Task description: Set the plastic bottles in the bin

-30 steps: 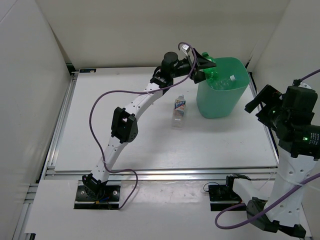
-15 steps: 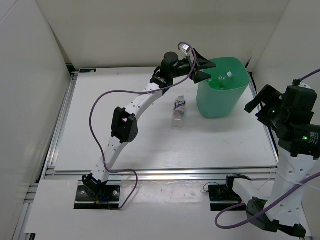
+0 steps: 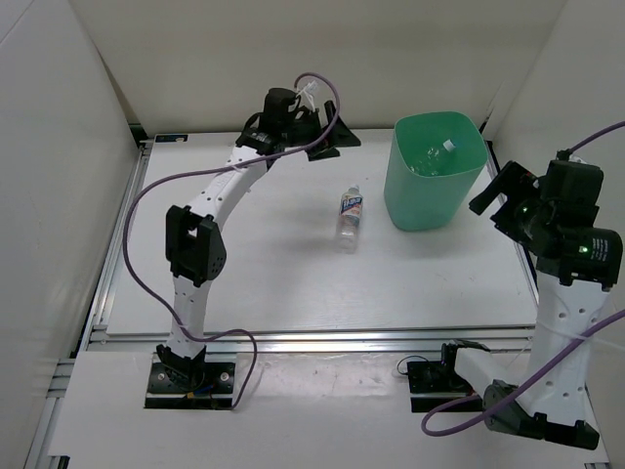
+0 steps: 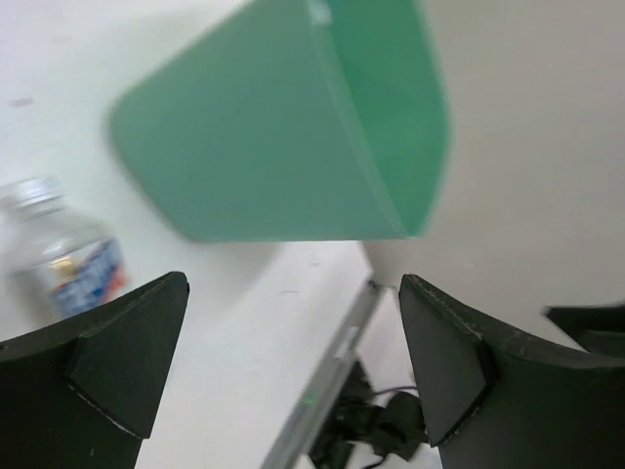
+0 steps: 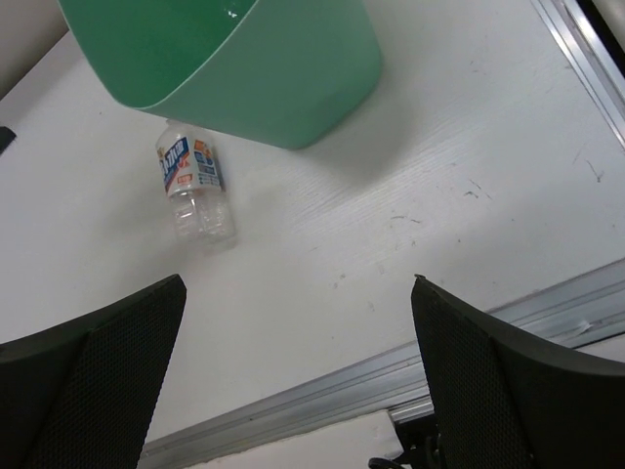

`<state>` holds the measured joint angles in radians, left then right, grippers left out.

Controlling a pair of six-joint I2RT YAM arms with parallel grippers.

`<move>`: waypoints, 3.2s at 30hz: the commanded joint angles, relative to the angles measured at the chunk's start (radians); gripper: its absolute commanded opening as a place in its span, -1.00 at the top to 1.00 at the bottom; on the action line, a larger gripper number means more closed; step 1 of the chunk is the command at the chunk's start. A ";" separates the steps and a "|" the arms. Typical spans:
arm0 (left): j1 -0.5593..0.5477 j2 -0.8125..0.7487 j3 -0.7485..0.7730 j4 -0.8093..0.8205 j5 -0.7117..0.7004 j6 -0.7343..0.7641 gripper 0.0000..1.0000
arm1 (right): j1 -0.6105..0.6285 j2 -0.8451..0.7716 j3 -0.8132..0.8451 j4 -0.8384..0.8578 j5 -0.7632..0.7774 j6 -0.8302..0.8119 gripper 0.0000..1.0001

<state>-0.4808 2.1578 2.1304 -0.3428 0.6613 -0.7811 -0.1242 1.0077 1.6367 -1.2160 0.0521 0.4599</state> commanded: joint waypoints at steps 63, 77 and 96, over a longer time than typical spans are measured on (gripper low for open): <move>-0.047 -0.112 -0.150 -0.536 0.010 0.178 0.07 | -0.005 0.038 -0.167 0.237 -0.518 0.029 -1.00; -0.047 -0.381 -0.265 -0.409 0.351 0.157 0.14 | 0.005 0.242 -0.330 0.838 -1.143 0.373 -1.00; -0.119 -0.363 -0.228 -0.348 0.503 0.115 0.14 | 0.282 0.532 -0.091 0.954 -1.086 0.379 -1.00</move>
<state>-0.5930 1.7996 1.8587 -0.7185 1.1011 -0.6716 0.1417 1.5078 1.4906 -0.3103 -1.0515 0.8574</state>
